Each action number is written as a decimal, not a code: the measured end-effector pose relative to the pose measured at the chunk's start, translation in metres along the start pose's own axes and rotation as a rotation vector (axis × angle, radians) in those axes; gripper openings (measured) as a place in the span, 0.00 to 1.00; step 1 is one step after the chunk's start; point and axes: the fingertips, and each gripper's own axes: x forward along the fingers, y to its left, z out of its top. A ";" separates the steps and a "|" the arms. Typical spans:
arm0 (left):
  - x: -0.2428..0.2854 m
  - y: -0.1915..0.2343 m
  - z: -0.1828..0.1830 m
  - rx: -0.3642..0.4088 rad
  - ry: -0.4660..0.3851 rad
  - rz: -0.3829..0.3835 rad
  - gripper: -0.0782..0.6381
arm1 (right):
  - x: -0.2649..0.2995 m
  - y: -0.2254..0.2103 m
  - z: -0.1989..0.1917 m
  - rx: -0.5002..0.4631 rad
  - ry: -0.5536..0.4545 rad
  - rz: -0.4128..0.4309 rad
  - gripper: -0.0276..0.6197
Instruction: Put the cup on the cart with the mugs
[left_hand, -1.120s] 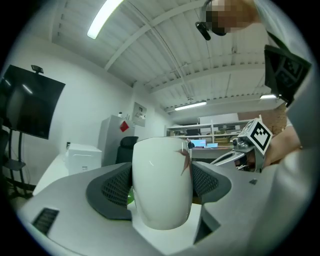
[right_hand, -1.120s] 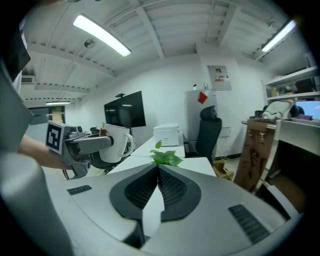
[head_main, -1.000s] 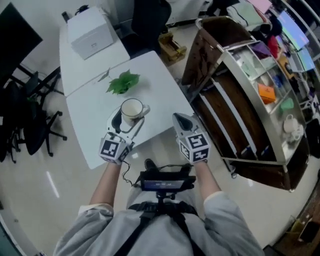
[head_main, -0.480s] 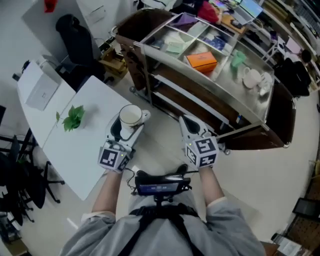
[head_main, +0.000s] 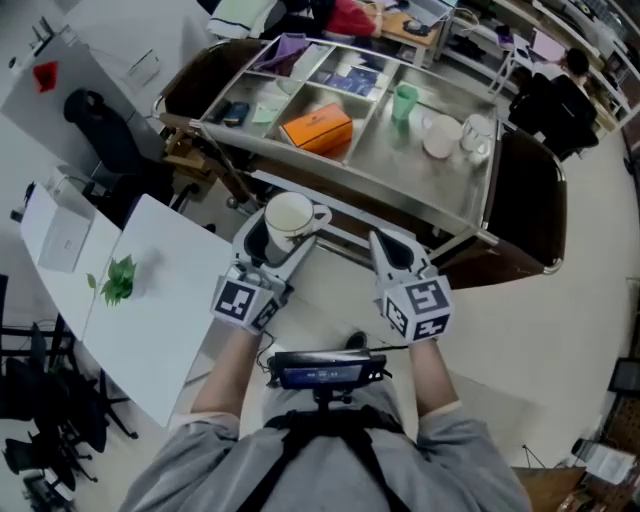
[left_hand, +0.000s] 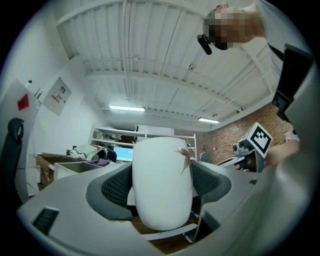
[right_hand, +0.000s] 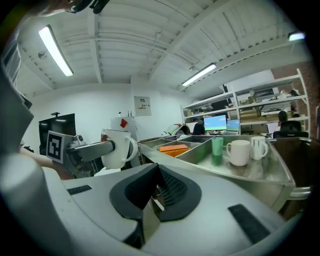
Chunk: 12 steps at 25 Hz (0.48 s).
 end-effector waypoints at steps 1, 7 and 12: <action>0.014 -0.008 0.001 -0.001 -0.004 -0.017 0.64 | -0.006 -0.008 0.003 0.006 -0.003 -0.003 0.04; 0.087 -0.038 0.014 0.017 -0.022 -0.110 0.64 | -0.032 -0.051 0.022 -0.015 -0.023 -0.049 0.04; 0.133 -0.060 0.022 0.020 0.003 -0.209 0.64 | -0.039 -0.070 0.037 -0.001 -0.030 -0.093 0.04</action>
